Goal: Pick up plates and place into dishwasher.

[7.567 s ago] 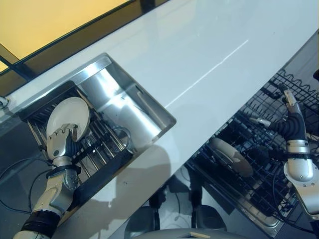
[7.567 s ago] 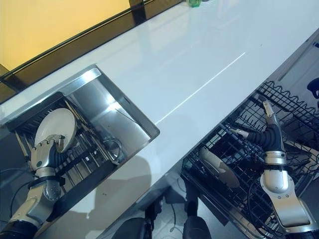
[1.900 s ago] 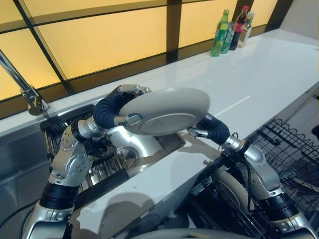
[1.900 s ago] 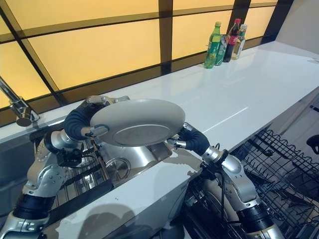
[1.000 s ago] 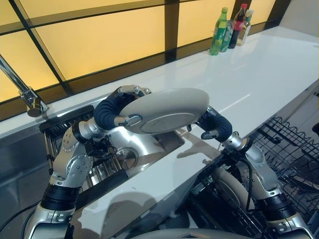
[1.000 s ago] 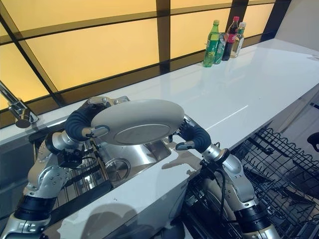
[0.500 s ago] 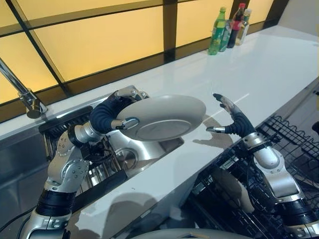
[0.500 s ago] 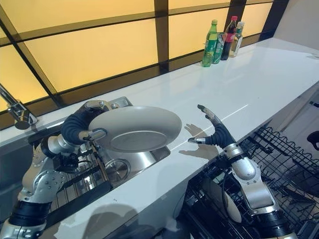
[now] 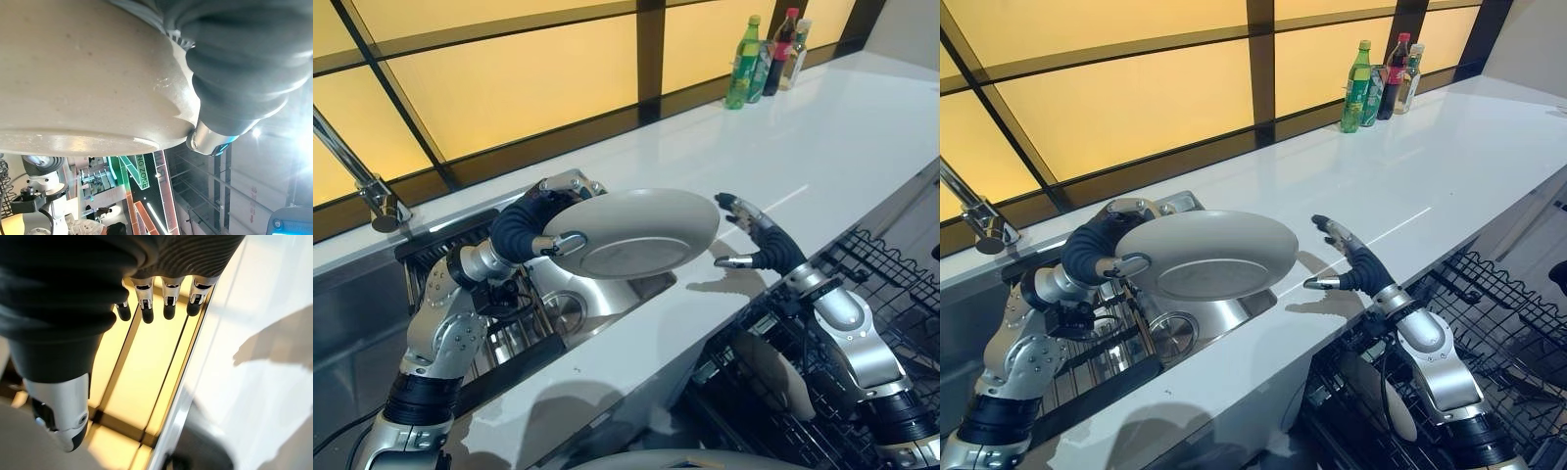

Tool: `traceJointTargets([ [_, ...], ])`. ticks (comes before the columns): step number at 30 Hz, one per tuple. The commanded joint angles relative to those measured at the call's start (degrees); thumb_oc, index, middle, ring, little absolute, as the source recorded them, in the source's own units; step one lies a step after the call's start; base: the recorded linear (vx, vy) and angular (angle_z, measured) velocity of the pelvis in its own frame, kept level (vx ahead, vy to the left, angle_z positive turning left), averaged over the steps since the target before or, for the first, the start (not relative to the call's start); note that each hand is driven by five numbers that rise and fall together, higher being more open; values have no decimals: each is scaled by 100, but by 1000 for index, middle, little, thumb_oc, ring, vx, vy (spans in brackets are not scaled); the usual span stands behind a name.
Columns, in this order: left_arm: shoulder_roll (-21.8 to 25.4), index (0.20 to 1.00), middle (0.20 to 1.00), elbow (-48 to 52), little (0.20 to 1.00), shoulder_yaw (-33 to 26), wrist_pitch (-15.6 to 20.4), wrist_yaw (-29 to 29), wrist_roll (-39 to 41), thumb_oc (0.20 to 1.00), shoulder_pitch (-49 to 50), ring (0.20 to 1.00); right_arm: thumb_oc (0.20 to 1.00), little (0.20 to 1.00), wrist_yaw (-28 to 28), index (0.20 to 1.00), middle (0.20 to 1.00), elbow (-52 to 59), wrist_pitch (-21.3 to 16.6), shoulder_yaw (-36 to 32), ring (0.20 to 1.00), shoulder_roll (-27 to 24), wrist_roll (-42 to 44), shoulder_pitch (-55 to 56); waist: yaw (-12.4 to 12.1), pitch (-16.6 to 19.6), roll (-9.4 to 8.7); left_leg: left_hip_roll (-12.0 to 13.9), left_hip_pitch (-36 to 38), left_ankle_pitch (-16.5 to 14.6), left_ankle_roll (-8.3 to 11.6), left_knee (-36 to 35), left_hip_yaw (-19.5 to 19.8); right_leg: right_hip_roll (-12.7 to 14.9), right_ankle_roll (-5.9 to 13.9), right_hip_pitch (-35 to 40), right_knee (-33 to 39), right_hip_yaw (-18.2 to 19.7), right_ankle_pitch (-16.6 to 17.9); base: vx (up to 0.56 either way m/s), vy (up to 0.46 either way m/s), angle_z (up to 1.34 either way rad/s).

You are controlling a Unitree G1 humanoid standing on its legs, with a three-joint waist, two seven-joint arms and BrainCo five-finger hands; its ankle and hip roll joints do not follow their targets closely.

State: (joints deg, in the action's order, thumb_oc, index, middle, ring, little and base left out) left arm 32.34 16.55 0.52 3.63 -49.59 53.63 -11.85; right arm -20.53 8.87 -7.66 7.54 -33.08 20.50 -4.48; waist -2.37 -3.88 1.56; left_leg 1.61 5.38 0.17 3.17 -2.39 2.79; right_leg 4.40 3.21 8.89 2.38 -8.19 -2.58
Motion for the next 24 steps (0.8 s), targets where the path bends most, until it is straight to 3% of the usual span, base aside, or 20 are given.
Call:
traceJointTargets([
  [1, -28, 200, 200, -172, 200, 69, 118, 23, 319, 200, -263, 200, 1000, 1000, -746, 1000, 1000, 470, -404, 284, 1000, 186, 1009, -522, -20, 448, -65, 106, -380, -4, 24, 57, 22, 68, 129, -430, -899, -11, -468, 0, 0, 0],
  [6, -157, 200, 200, -188, 200, 234, 70, 87, 233, 200, -360, 200, 1000, 1000, -1273, 1000, 1000, 525, -359, 589, 1000, 636, 1586, -742, -80, 482, -78, 96, -382, -4, 8, 52, 29, 57, 118, -400, -855, -24, -462, 0, 0, 0],
  [11, -236, 200, 200, -174, 200, 264, -11, 93, 197, 200, -396, 200, 1000, 1000, -1543, 1000, 1000, 568, -315, 789, 1000, 843, 1580, -841, -118, 505, -82, 90, -391, 0, -1, 59, 36, 44, 108, -400, -848, -21, -461, 0, 0, 0],
  [21, -282, 200, 200, -208, 200, 229, -8, 52, 190, 200, -388, 200, 1000, 1000, -1445, 1000, 1000, 648, -439, 916, 1000, 969, 1745, -954, -166, 503, -83, 88, -405, 4, -2, 71, 27, 63, 103, -387, -832, -58, -448, 0, 0, 0],
  [23, -310, 200, 200, -215, 200, 215, -12, 41, 157, 200, -381, 200, 730, 730, -1426, 730, 730, 661, -458, 872, 730, 1000, 1859, -968, -161, 500, -77, 91, -407, 0, -5, 72, 19, 64, 101, -399, -843, -61, -453, 0, 0, 0],
  [24, -314, 200, 200, -219, 200, 211, -12, 28, 160, 200, -376, 200, 457, 457, -1417, 457, 457, 673, -488, 850, 457, 1014, 1932, -967, -160, 498, -76, 91, -407, -1, -6, 72, 13, 64, 99, -400, -844, -62, -453, 0, 0, 0],
])
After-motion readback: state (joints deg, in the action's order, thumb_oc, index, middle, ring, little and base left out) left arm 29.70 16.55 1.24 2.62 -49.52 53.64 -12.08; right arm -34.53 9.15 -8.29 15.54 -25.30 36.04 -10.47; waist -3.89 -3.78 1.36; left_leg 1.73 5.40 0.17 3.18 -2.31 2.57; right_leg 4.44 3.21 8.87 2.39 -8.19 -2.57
